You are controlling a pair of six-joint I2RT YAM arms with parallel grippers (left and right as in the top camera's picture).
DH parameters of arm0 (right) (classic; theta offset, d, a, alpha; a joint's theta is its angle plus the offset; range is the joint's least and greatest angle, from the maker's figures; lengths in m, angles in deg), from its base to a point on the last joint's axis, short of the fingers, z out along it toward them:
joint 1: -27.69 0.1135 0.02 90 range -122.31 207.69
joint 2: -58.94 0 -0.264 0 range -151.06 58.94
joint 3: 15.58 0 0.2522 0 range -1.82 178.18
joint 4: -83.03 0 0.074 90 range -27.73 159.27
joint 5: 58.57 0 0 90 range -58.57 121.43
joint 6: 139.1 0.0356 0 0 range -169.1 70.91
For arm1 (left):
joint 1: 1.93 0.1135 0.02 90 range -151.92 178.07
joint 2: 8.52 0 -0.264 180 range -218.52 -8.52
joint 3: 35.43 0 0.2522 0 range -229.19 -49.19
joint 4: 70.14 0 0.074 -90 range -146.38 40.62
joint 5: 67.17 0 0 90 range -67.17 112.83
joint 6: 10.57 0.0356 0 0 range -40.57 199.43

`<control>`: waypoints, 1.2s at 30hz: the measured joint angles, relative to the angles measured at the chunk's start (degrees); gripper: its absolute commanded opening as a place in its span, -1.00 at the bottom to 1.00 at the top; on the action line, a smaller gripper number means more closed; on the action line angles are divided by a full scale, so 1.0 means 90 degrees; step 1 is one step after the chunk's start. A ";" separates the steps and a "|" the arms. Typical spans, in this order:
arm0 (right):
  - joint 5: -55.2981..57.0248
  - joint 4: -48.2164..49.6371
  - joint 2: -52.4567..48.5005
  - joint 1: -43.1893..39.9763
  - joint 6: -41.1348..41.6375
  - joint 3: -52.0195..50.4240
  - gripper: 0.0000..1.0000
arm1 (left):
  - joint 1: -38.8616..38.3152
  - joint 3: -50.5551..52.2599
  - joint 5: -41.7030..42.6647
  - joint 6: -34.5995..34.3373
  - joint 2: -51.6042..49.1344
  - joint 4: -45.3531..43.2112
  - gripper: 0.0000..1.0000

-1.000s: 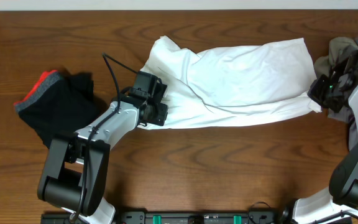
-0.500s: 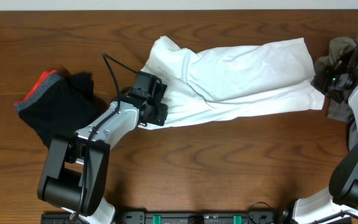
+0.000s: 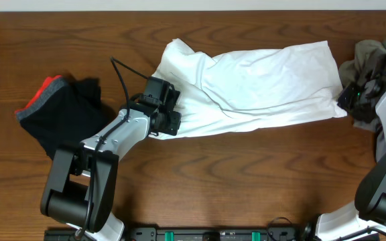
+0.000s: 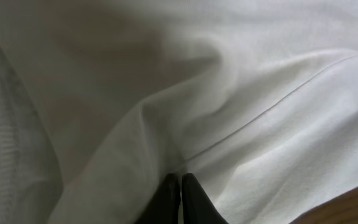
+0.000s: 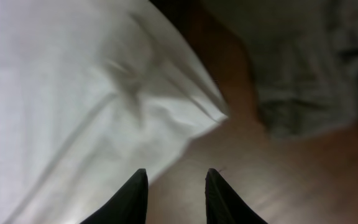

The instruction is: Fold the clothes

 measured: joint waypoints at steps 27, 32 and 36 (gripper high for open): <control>0.0321 0.3150 0.0000 0.0000 -0.0668 -0.1887 -0.03 | 0.0000 0.0000 -0.0017 0.0000 0.0000 0.0114 -0.86; 0.0313 0.3310 0.0000 0.0000 -0.0668 -0.2021 -0.10 | 0.0000 0.0000 -0.0017 0.0000 0.0000 0.0187 -0.86; 0.0304 0.3446 0.0000 0.0000 -0.0687 -0.2144 -0.10 | 0.0000 0.0000 -0.0017 0.0000 0.0000 0.0253 -0.86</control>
